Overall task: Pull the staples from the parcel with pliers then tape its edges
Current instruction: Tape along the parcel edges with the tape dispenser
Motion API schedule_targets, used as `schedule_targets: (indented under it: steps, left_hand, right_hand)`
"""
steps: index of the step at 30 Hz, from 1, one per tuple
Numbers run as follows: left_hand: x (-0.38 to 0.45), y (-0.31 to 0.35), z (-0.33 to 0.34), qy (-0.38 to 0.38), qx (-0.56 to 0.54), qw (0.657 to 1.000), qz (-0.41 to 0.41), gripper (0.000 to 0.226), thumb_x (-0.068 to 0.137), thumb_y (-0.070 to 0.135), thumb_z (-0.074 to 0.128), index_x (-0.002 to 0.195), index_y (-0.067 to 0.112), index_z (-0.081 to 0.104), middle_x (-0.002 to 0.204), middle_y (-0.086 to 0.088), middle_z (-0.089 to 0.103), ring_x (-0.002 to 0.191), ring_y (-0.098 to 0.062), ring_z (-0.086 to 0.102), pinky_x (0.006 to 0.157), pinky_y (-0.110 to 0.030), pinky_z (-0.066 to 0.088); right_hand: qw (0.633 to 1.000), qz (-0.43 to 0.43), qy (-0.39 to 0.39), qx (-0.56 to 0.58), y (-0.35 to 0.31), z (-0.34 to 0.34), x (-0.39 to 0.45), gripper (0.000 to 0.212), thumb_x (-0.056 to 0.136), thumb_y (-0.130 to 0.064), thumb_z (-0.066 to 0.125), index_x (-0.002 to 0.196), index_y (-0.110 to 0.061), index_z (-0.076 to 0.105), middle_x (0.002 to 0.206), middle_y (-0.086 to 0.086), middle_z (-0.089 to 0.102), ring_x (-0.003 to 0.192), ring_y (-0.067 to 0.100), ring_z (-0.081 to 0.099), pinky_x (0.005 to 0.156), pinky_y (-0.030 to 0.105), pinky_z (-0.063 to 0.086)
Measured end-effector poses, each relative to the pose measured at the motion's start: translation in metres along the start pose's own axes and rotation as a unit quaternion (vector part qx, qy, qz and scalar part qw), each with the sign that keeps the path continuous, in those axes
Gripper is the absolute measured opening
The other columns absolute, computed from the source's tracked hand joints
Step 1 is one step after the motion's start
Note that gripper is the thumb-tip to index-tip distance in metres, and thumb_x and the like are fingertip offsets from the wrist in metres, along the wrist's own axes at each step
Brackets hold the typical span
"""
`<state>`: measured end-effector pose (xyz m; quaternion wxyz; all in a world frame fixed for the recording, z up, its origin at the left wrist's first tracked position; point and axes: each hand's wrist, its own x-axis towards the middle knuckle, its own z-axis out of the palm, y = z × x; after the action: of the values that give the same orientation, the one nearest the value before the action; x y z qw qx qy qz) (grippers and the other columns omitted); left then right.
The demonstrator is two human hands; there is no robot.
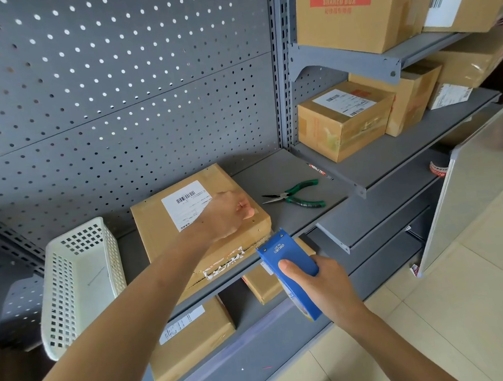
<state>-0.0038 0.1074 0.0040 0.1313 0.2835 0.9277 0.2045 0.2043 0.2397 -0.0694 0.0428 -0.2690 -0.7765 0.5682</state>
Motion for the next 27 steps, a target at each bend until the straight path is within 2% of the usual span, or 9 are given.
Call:
schedule_targets:
  steps: [3, 7, 11, 15, 17, 19, 22, 24, 27]
  left_hand:
    - [-0.001, 0.000, 0.004, 0.020, -0.006, 1.000, -0.007, 0.014, 0.101, 0.031, 0.060, 0.094, 0.020, 0.066, 0.105, 0.000, 0.066, 0.093, -0.018, 0.062, 0.074, -0.029, 0.046]
    - [-0.001, -0.001, 0.006, 0.027, -0.008, 0.999, -0.019, 0.015, 0.100, 0.033, 0.062, 0.095, 0.020, 0.066, 0.104, -0.002, 0.064, 0.091, -0.018, 0.061, 0.069, -0.027, 0.044]
    - [0.000, -0.003, 0.009, 0.030, -0.026, 0.999, -0.028, 0.012, 0.099, 0.030, 0.064, 0.096, 0.019, 0.068, 0.108, -0.002, 0.065, 0.097, -0.021, 0.063, 0.079, -0.033, 0.051]
    - [0.000, -0.009, 0.013, 0.048, -0.054, 0.997, -0.026, 0.010, 0.096, 0.031, 0.069, 0.090, 0.022, 0.068, 0.106, 0.000, 0.063, 0.094, -0.017, 0.060, 0.073, -0.028, 0.044]
    - [0.001, -0.011, 0.015, 0.053, -0.061, 0.996, -0.023, 0.011, 0.095, 0.031, 0.070, 0.087, 0.023, 0.067, 0.104, 0.000, 0.064, 0.093, -0.017, 0.061, 0.074, -0.028, 0.047]
    - [0.001, -0.011, 0.016, 0.058, -0.072, 0.995, -0.022, 0.010, 0.095, 0.031, 0.070, 0.090, 0.023, 0.066, 0.101, 0.000, 0.065, 0.091, -0.017, 0.061, 0.075, -0.029, 0.049]
    - [0.000, -0.011, 0.015, 0.063, -0.099, 0.993, -0.016, 0.016, 0.094, 0.029, 0.072, 0.103, 0.026, 0.059, 0.090, 0.002, 0.063, 0.082, -0.012, 0.057, 0.067, -0.025, 0.041]
    - [0.001, -0.012, 0.015, 0.060, -0.104, 0.993, -0.015, 0.014, 0.094, 0.029, 0.072, 0.101, 0.026, 0.061, 0.087, 0.003, 0.062, 0.081, -0.012, 0.056, 0.066, -0.025, 0.040]
    - [0.002, -0.013, 0.016, 0.057, -0.101, 0.993, -0.011, 0.007, 0.095, 0.028, 0.070, 0.097, 0.027, 0.063, 0.087, 0.003, 0.062, 0.082, -0.014, 0.056, 0.067, -0.025, 0.040]
  right_hand:
    - [1.000, -0.006, -0.001, -0.008, 0.001, -0.001, 0.001, 0.066, 0.067, -0.080, 0.063, 0.083, -0.016, 0.066, 0.070, 0.001, 0.068, 0.056, 0.009, 0.061, 0.058, 0.026, 0.050]
    - [1.000, -0.007, -0.003, -0.025, 0.003, -0.001, 0.004, 0.057, 0.076, -0.074, 0.068, 0.082, -0.017, 0.065, 0.064, -0.007, 0.064, 0.054, 0.005, 0.059, 0.058, 0.024, 0.050]
    - [1.000, 0.002, -0.004, -0.013, 0.003, 0.002, 0.005, 0.070, 0.067, -0.081, 0.063, 0.081, -0.012, 0.065, 0.061, -0.007, 0.060, 0.052, 0.009, 0.056, 0.056, 0.027, 0.047]
    - [1.000, 0.008, -0.004, -0.026, 0.002, 0.004, 0.005, 0.071, 0.068, -0.082, 0.062, 0.082, -0.012, 0.065, 0.063, -0.005, 0.061, 0.053, 0.009, 0.057, 0.056, 0.026, 0.048]
    - [0.999, 0.012, -0.001, -0.029, 0.003, 0.005, 0.006, 0.069, 0.069, -0.081, 0.062, 0.083, -0.013, 0.065, 0.065, -0.004, 0.064, 0.054, 0.008, 0.059, 0.056, 0.025, 0.049]
    - [0.999, 0.012, -0.001, -0.035, 0.004, 0.007, 0.007, 0.068, 0.071, -0.080, 0.063, 0.083, -0.014, 0.065, 0.066, -0.003, 0.065, 0.054, 0.008, 0.061, 0.057, 0.025, 0.050]
    - [0.999, 0.018, -0.004, -0.034, 0.005, 0.009, 0.009, 0.072, 0.068, -0.084, 0.062, 0.083, -0.014, 0.065, 0.069, 0.002, 0.068, 0.055, 0.009, 0.062, 0.058, 0.027, 0.052]
    - [0.999, 0.022, -0.005, -0.033, 0.003, 0.010, 0.010, 0.076, 0.065, -0.086, 0.060, 0.083, -0.012, 0.064, 0.072, 0.006, 0.068, 0.055, 0.011, 0.061, 0.058, 0.028, 0.051]
    - [0.999, 0.027, -0.007, -0.040, 0.003, 0.010, 0.010, 0.076, 0.066, -0.085, 0.060, 0.084, -0.011, 0.064, 0.067, 0.000, 0.064, 0.056, 0.011, 0.060, 0.058, 0.027, 0.050]
